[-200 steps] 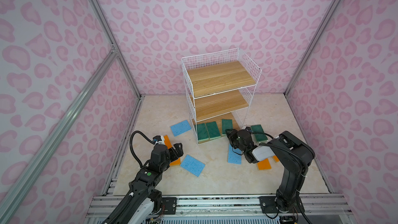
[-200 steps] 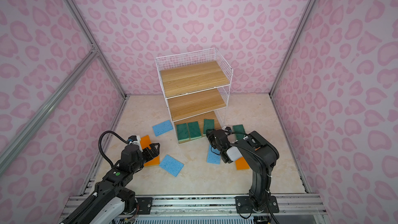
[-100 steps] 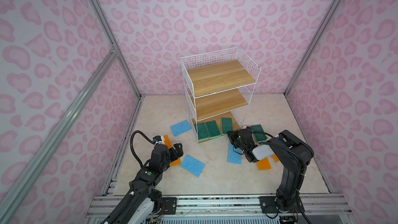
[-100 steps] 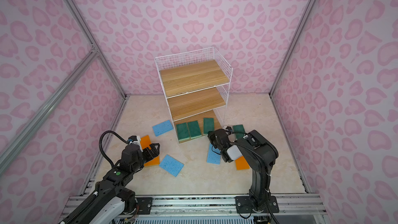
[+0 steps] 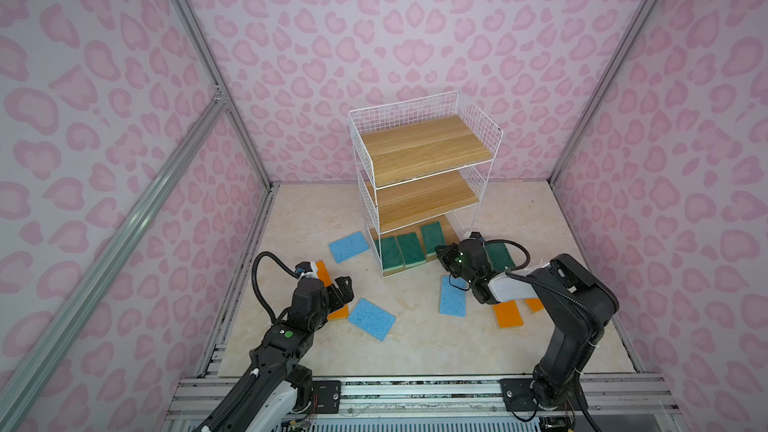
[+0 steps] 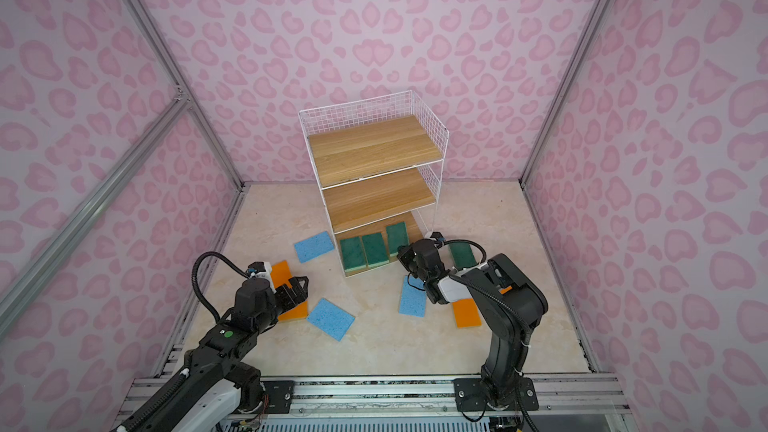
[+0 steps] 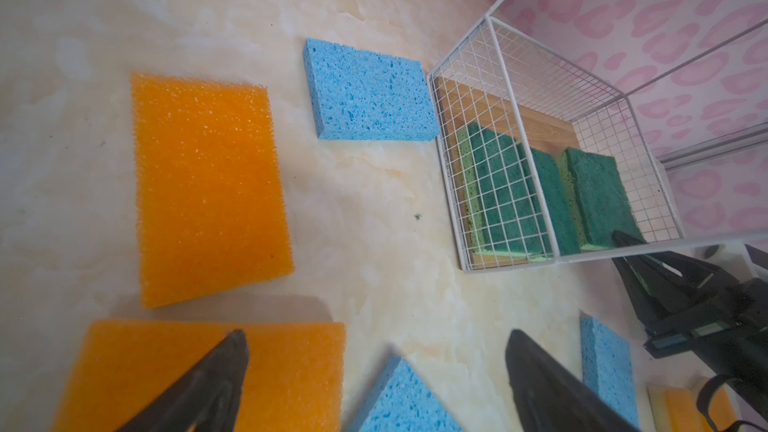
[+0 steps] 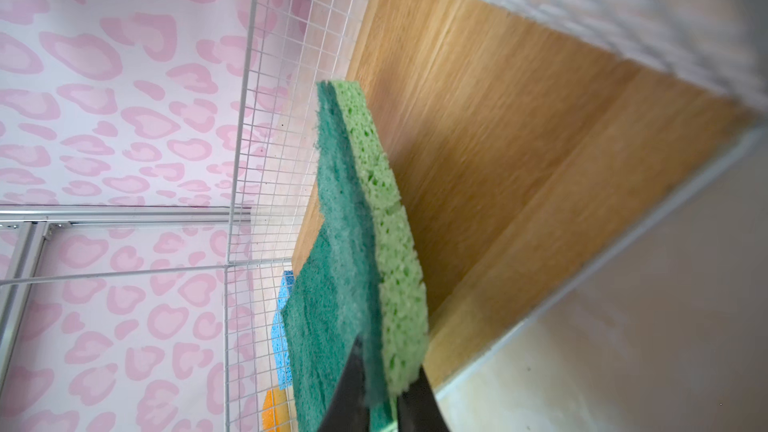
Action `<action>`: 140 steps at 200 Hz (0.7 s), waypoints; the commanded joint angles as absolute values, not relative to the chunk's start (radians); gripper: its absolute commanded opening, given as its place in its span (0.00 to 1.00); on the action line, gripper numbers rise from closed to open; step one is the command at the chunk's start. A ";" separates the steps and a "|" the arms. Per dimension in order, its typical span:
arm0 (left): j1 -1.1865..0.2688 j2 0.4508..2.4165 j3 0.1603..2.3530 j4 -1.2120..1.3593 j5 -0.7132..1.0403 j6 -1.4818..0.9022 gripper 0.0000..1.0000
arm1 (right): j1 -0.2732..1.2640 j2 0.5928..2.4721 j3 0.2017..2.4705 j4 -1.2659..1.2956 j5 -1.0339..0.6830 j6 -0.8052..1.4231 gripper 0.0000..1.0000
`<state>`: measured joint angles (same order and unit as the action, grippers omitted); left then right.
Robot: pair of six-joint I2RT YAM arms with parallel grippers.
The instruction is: Place and organize the cleaning sponges onto the shelf
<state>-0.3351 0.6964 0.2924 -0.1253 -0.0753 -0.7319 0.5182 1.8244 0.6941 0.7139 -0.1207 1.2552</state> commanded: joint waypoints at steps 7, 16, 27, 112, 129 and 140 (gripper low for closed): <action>-0.334 0.693 0.297 -0.116 -0.081 -0.727 0.98 | 0.509 1.870 0.736 0.669 -0.181 1.208 0.13; -0.334 0.693 0.298 -0.117 -0.082 -0.724 0.98 | 0.508 1.878 0.745 0.665 -0.188 1.201 0.13; -0.334 0.690 0.295 -0.119 -0.084 -0.723 0.98 | 0.508 1.886 0.752 0.664 -0.196 1.187 0.13; -0.334 0.712 0.301 -0.108 -0.087 -0.714 0.98 | 0.504 1.894 0.764 0.670 -0.229 1.160 0.20; -0.334 0.710 0.299 -0.109 -0.087 -0.715 0.98 | 0.503 1.877 0.764 0.654 -0.223 1.148 0.18; -0.334 0.709 0.298 -0.109 -0.089 -0.716 0.98 | 0.502 1.867 0.762 0.647 -0.220 1.141 0.17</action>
